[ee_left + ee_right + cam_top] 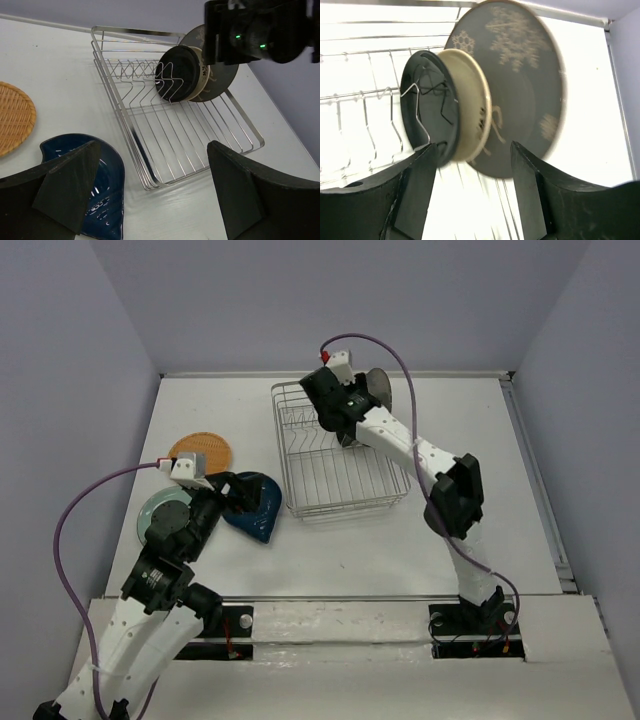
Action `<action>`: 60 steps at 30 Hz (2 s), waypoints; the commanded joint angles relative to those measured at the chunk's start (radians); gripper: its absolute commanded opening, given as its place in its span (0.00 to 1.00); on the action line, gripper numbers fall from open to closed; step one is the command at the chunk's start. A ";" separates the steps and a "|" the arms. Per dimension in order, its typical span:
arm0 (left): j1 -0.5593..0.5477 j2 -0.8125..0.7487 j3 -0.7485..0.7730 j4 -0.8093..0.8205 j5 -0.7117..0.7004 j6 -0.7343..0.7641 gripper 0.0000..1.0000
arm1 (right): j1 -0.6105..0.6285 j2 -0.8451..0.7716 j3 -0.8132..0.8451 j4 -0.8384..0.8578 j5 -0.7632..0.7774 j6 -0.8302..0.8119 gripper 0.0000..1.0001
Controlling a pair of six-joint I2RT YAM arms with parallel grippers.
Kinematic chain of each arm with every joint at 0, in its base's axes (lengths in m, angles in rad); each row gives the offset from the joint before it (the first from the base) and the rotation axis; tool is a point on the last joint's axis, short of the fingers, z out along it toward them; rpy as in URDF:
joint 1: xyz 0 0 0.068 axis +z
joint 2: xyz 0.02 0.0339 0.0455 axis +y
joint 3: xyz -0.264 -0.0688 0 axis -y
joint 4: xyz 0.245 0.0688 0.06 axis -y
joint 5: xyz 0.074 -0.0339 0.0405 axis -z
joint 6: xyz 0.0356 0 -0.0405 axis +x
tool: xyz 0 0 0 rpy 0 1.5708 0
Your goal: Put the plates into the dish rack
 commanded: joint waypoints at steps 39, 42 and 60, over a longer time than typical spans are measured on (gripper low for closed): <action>0.045 -0.039 0.030 0.061 -0.069 -0.013 0.99 | 0.672 -0.175 -1.245 1.728 -0.109 0.888 0.59; 0.045 -0.037 0.030 0.062 -0.061 -0.013 0.99 | 0.660 -0.121 -1.199 1.713 -0.117 0.911 0.59; 0.045 -0.025 0.030 0.067 -0.046 -0.013 0.99 | 0.676 -0.184 -1.237 1.550 -0.025 0.913 0.49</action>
